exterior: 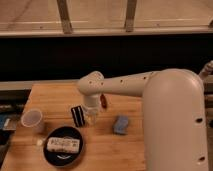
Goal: Knock the eraser over
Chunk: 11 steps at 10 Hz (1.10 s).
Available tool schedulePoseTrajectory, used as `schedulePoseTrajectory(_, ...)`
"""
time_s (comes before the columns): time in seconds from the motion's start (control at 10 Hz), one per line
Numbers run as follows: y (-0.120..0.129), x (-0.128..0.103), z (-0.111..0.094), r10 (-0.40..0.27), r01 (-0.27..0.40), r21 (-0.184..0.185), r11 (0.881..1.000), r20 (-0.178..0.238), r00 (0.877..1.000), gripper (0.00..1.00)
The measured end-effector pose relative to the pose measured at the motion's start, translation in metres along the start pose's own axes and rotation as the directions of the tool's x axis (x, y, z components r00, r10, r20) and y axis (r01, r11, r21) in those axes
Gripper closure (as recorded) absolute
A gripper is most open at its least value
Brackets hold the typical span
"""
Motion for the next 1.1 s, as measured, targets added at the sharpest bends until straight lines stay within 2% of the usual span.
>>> schedulePoseTrajectory(0.2,0.013,-0.012,-0.001,-0.047,0.047,-0.001,0.999,-0.002,0.999,1.00)
schedulePoseTrajectory(0.4,0.018,-0.026,-0.005,-0.084,0.083,0.016,0.996,0.009,0.996,1.00)
schedulePoseTrajectory(0.7,0.020,-0.053,-0.017,-0.136,0.131,0.066,0.989,0.091,0.986,1.00)
schedulePoseTrajectory(0.8,0.015,-0.063,-0.021,-0.151,0.140,0.086,0.986,0.141,0.978,1.00)
schedulePoseTrajectory(0.9,0.009,-0.079,-0.026,-0.175,0.151,0.115,0.982,0.236,0.956,1.00)
schedulePoseTrajectory(1.0,0.003,-0.089,-0.030,-0.186,0.154,0.131,0.979,0.287,0.940,1.00)
schedulePoseTrajectory(1.1,-0.011,-0.105,-0.039,-0.197,0.149,0.161,0.976,0.348,0.916,1.00)
